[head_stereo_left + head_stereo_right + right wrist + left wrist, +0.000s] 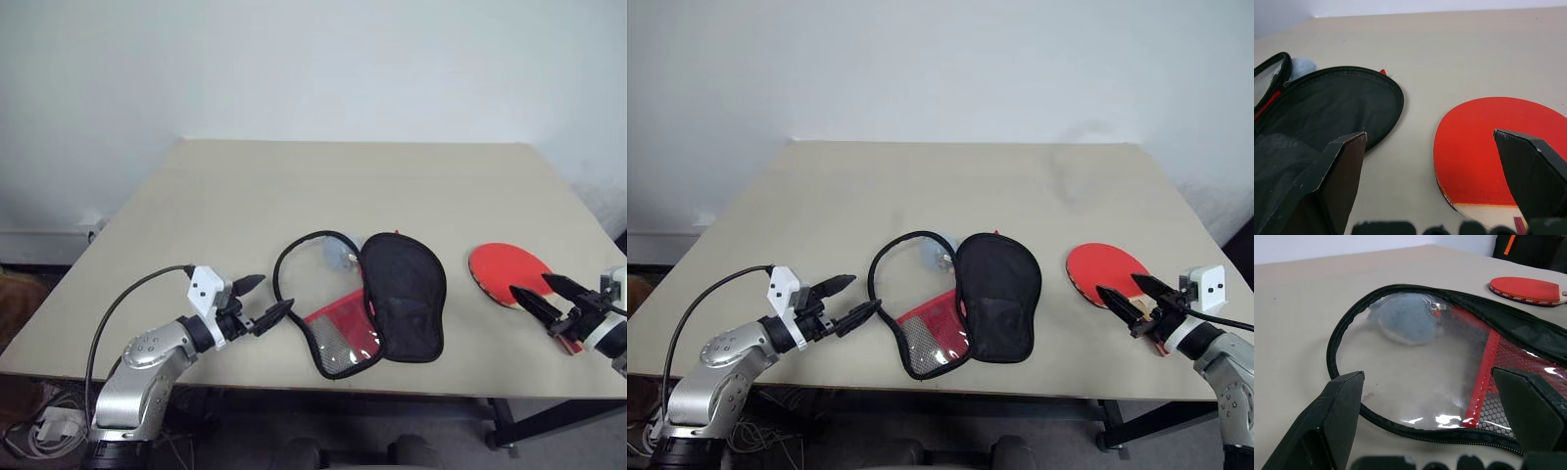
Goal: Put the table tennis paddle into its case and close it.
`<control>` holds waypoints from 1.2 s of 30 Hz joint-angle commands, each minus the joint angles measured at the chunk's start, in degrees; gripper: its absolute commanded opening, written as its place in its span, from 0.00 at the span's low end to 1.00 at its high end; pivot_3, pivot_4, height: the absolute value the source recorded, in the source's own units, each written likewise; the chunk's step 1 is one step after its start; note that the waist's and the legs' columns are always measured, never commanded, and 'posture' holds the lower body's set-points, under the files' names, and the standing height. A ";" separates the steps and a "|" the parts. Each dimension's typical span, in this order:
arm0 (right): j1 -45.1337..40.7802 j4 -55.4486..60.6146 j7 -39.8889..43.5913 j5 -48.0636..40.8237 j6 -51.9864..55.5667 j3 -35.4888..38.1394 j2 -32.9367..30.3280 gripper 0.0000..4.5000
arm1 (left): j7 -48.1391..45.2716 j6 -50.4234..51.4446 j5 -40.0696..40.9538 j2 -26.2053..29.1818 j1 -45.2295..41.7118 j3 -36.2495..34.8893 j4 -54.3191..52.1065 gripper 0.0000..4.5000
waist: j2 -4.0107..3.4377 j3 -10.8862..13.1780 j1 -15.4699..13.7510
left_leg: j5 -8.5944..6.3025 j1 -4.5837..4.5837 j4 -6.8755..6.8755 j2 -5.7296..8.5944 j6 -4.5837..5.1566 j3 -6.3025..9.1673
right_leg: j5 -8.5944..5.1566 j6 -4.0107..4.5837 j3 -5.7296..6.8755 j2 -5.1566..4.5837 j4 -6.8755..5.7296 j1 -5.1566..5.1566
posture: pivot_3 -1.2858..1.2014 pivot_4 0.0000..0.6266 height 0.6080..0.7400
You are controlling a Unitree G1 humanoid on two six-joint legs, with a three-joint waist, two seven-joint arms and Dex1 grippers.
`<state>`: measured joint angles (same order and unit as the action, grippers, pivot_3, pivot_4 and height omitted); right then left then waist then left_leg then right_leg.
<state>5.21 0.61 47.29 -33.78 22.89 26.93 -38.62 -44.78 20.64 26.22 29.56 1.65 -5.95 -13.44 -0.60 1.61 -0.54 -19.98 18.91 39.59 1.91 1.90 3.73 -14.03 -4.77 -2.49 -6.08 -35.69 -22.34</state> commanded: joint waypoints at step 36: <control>-3.26 -5.03 -0.43 6.13 11.96 -2.95 -12.88 1.00 | -1.24 7.79 3.83 -2.01 -5.41 2.99 -0.83 1.00 | 0.10 0.04 0.00 | 0.01 0.00 0.09 0.00 0.00 -0.03 | 0.00 0.00 -0.01 0.00 -0.03 0.03 | 0.52 0.00 0.82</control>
<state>3.22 -4.36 46.66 -28.19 34.07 23.86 -50.34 -46.13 28.68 29.37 27.23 -2.52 -2.40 -13.11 -0.50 1.65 -0.53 -19.97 18.91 39.67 1.91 1.90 3.71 -14.02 -4.77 -2.50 -6.07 -35.72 -22.32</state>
